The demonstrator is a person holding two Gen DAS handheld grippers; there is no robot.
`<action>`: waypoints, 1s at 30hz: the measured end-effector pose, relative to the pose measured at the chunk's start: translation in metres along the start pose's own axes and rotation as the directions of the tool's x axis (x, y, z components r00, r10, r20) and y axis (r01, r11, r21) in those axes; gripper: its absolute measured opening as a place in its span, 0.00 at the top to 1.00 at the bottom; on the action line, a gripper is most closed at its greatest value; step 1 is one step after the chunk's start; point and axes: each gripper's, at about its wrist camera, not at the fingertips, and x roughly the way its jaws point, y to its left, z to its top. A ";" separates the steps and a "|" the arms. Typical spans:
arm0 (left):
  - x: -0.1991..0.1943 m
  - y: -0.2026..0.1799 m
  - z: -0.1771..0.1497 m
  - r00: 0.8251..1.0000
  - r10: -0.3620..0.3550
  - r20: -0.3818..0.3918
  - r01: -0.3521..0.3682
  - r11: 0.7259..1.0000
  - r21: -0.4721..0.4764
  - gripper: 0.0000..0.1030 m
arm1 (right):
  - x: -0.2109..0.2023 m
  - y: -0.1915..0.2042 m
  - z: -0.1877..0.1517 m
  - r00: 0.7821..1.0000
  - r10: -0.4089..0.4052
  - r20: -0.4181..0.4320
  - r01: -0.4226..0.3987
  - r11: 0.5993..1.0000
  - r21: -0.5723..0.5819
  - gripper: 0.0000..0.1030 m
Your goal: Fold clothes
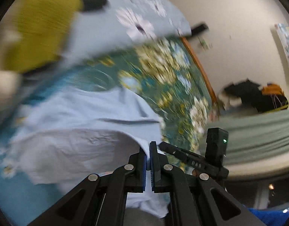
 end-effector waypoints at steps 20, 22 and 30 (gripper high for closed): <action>0.062 0.035 -0.001 0.998 0.021 0.056 -0.010 0.984 -0.178 0.42 | 0.033 -0.025 0.035 0.996 -0.094 -0.008 0.092 0.988 -0.125 0.65; 0.028 0.057 -0.027 0.989 0.082 0.127 -0.050 0.971 -0.234 0.41 | 0.045 -0.021 0.041 0.992 -0.128 -0.013 0.124 0.980 -0.154 0.65; -0.064 0.149 -0.145 0.936 0.240 0.258 -0.081 0.860 -0.504 0.41 | 0.073 -0.010 0.044 0.988 -0.147 -0.055 0.137 0.978 -0.158 0.84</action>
